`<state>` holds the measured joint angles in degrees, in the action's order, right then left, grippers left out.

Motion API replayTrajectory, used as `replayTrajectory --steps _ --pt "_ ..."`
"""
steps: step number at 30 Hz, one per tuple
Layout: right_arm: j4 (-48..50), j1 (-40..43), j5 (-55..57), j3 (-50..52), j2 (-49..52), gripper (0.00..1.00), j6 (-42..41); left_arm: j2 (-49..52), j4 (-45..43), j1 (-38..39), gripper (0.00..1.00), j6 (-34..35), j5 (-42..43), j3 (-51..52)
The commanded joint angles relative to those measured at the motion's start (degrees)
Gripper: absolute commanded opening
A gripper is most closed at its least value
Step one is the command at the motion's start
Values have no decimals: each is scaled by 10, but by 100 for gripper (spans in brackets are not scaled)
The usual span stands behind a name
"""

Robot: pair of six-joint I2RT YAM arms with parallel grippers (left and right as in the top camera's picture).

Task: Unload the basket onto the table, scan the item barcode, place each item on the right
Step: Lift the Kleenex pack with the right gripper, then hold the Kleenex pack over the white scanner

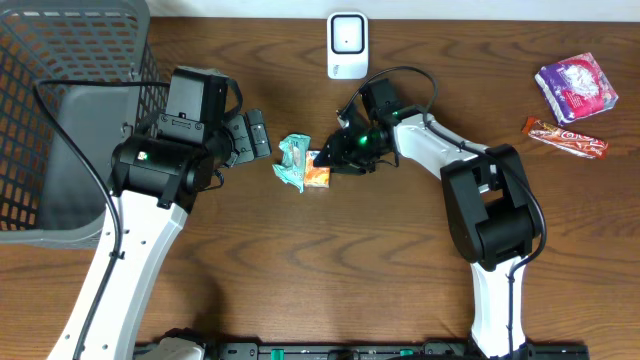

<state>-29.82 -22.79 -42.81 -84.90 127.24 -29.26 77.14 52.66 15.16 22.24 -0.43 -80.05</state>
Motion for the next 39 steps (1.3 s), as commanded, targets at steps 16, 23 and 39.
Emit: replayTrajectory --steps 16,23,39 --pt "-10 41 -219 3 13 1 96 0 2 0 98 -5 -12 0" --pt "-83 111 -342 3 13 1 207 0 2 0 98 -5 -12 0" --pt "-358 125 -313 3 13 1 652 0 2 0 98 -5 -12 0"
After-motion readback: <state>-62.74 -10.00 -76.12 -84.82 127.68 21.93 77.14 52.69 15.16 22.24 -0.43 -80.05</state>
